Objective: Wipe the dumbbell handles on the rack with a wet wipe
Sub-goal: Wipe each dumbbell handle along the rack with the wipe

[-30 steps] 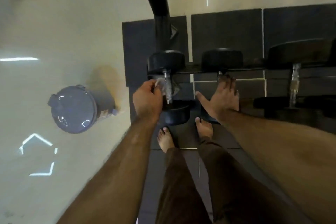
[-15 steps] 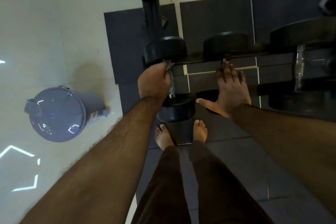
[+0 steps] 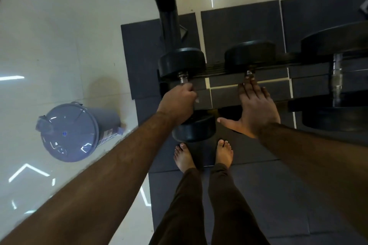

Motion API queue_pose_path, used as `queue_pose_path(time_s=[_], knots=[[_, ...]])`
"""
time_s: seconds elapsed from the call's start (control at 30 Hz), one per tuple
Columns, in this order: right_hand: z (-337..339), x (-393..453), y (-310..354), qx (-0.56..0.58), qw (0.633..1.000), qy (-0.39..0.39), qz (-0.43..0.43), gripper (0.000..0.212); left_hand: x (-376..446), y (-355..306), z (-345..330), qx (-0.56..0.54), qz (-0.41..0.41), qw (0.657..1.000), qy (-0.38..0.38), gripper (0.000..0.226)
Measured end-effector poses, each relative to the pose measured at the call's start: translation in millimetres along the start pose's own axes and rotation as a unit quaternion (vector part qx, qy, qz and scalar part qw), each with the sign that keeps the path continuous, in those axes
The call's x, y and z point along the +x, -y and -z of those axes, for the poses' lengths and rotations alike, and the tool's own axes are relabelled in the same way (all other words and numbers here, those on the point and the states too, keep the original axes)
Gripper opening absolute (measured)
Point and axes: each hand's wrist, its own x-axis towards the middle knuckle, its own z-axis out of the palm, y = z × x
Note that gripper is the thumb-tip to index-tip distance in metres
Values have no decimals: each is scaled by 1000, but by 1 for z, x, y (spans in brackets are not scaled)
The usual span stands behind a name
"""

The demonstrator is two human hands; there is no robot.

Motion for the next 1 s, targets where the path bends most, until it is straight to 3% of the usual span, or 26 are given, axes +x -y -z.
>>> queue_pose_path(time_s=[0.07, 0.1, 0.2, 0.27, 0.33, 0.43, 0.5, 0.57, 0.63, 0.67, 0.73, 0.83, 0.9, 0.97, 1.0], knots=[[1, -2, 0, 3, 1000, 0, -3, 141, -4, -2, 9, -1, -19, 997, 79, 28], [2, -2, 1, 4, 1000, 0, -4, 142, -3, -2, 11, -10, -16, 998, 57, 27], [6, -3, 3, 1, 1000, 8, -3, 144, 7, 6, 13, -16, 39, 992, -118, 16], [7, -4, 4, 3, 1000, 8, -7, 146, 12, 7, 5, 12, 47, 984, -169, 11], [6, -5, 3, 4, 1000, 4, -8, 145, 12, -2, -3, 27, 37, 992, -115, 14], [4, -4, 2, 3, 1000, 1, -2, 145, 4, -14, -6, 18, 27, 997, 63, 21], [3, -4, 2, 5, 1000, 0, 0, 145, 3, -11, 5, -44, 54, 983, 168, 22], [3, -5, 2, 9, 1000, -4, 2, 146, 6, -2, 13, -79, 65, 989, 105, 17], [4, -5, 2, 8, 1000, -5, 4, 146, 8, 4, 11, -43, 62, 995, -71, 13], [5, -5, 2, 6, 1000, -4, 4, 146, 9, 5, 6, -22, 58, 992, -111, 12], [5, -6, 2, 4, 1000, -1, 3, 146, 10, -1, -2, 13, 36, 997, -72, 18], [6, -5, 2, 1, 1000, 3, 6, 147, 9, -4, 4, 11, -24, 996, 88, 25], [6, -5, 2, -1, 1000, 5, 8, 149, 5, 3, 17, -19, -50, 978, 203, 25], [5, -5, 3, -5, 1000, 4, 7, 149, -1, 15, 23, -73, -42, 983, 166, 21], [3, -5, 3, -8, 1000, 5, 7, 150, -5, 23, 22, -110, -13, 991, 76, 19]])
